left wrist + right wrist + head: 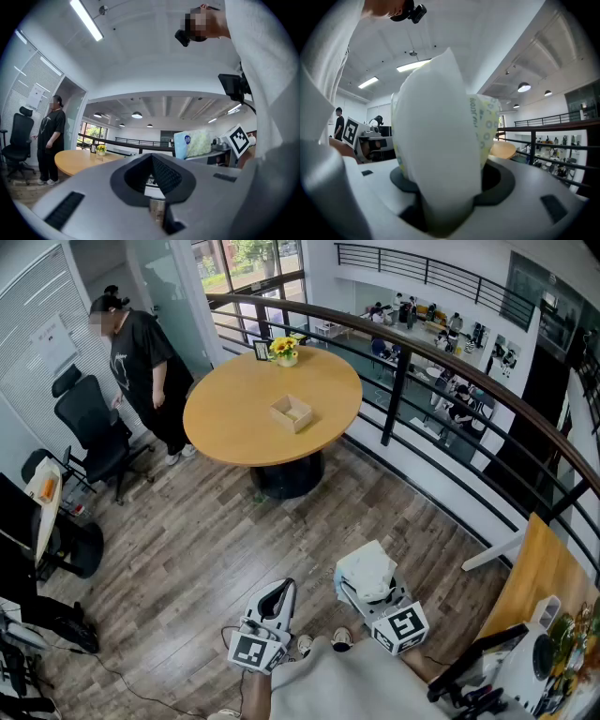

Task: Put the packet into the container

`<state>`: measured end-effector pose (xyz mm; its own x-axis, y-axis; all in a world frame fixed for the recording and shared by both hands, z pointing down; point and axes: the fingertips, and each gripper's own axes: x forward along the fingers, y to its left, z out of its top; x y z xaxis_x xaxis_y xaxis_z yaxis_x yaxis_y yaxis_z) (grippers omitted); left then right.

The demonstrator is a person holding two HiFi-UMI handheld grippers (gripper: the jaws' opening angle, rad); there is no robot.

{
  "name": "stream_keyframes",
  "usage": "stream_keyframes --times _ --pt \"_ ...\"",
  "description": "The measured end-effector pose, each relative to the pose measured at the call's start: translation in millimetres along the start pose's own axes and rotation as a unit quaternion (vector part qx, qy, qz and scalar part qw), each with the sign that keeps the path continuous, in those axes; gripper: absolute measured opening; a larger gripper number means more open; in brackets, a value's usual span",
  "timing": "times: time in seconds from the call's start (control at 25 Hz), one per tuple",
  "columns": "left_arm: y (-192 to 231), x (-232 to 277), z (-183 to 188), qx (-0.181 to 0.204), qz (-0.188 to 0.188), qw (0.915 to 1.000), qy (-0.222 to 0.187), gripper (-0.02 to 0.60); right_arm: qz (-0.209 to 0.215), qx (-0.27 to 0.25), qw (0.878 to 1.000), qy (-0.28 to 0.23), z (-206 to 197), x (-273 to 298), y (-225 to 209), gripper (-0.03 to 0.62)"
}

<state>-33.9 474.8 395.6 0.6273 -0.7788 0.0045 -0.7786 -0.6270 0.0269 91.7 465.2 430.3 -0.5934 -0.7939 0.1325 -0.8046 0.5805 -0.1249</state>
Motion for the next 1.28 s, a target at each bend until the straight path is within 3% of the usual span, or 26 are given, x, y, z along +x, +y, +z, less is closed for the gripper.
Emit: stream_keyframes --times 0.52,0.72,1.08,1.28 --pt "-11 10 -4 -0.014 -0.008 0.9999 0.004 0.005 0.003 0.002 1.000 0.002 0 -1 -9 0.286" --pt "-14 11 -4 -0.012 -0.010 0.9999 0.004 0.005 0.011 0.038 0.999 -0.017 3 -8 -11 0.287" --pt "-23 17 4 0.007 0.006 1.0000 -0.001 0.005 0.011 0.028 1.000 -0.005 -5 -19 -25 0.287" --pt "-28 22 1 -0.001 0.015 0.9998 0.011 0.005 0.020 0.009 1.000 0.011 -10 -18 -25 0.287"
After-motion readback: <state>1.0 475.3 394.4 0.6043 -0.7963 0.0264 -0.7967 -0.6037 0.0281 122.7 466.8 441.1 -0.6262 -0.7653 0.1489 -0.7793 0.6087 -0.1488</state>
